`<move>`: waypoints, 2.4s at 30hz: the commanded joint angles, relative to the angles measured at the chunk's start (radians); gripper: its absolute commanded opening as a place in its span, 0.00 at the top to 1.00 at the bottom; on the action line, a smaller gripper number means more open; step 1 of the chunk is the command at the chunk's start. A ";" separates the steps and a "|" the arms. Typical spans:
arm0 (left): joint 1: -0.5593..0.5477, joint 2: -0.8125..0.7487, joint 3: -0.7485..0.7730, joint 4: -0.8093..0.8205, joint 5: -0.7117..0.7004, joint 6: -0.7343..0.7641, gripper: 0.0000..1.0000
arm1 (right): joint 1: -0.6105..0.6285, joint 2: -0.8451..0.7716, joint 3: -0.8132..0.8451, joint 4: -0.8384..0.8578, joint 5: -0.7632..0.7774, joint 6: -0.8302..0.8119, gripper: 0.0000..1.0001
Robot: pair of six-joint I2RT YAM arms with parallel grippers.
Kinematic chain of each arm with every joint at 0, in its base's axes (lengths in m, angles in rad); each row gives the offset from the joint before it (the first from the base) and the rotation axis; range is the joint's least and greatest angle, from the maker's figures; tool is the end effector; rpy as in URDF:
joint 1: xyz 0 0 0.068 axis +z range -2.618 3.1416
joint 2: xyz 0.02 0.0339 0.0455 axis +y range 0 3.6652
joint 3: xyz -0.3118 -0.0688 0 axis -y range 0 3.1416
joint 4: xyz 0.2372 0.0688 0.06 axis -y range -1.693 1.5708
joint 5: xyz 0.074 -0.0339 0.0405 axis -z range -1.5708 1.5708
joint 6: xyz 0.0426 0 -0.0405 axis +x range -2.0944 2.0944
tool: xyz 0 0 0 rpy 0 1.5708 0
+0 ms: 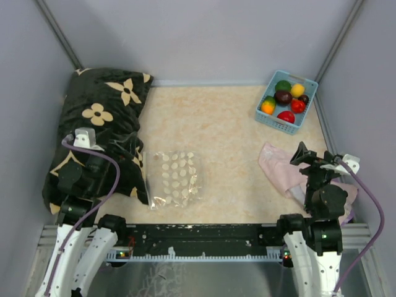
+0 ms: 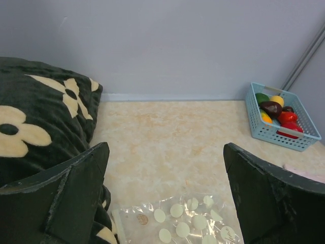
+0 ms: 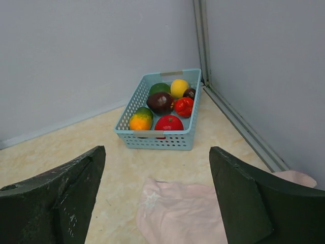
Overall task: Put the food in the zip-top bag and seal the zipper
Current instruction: Move the zipper food storage bag to the center of the board.
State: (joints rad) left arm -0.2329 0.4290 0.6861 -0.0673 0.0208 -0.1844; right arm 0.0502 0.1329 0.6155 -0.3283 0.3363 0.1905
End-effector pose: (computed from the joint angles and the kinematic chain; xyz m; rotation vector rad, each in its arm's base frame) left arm 0.0631 -0.0159 0.3835 0.0512 1.3895 -0.3627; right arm 0.0068 -0.0137 0.3356 0.3744 1.3753 -0.0396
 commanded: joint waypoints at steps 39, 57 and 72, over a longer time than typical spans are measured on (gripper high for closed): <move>0.006 0.293 -0.236 -0.066 0.291 -0.467 0.00 | 0.578 0.951 -0.165 0.606 -0.537 0.343 0.13; 0.006 0.324 -0.251 -0.006 0.373 -0.483 0.02 | 0.707 1.400 0.041 0.705 -0.514 0.362 0.33; 0.004 0.385 -0.267 0.041 0.437 -0.487 0.05 | 0.647 1.368 0.052 0.551 -0.366 0.255 1.00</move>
State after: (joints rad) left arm -0.2329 0.8085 0.4271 -0.0711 0.4232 -0.6662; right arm 0.7380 1.5459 0.6315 0.2550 -0.0982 0.4999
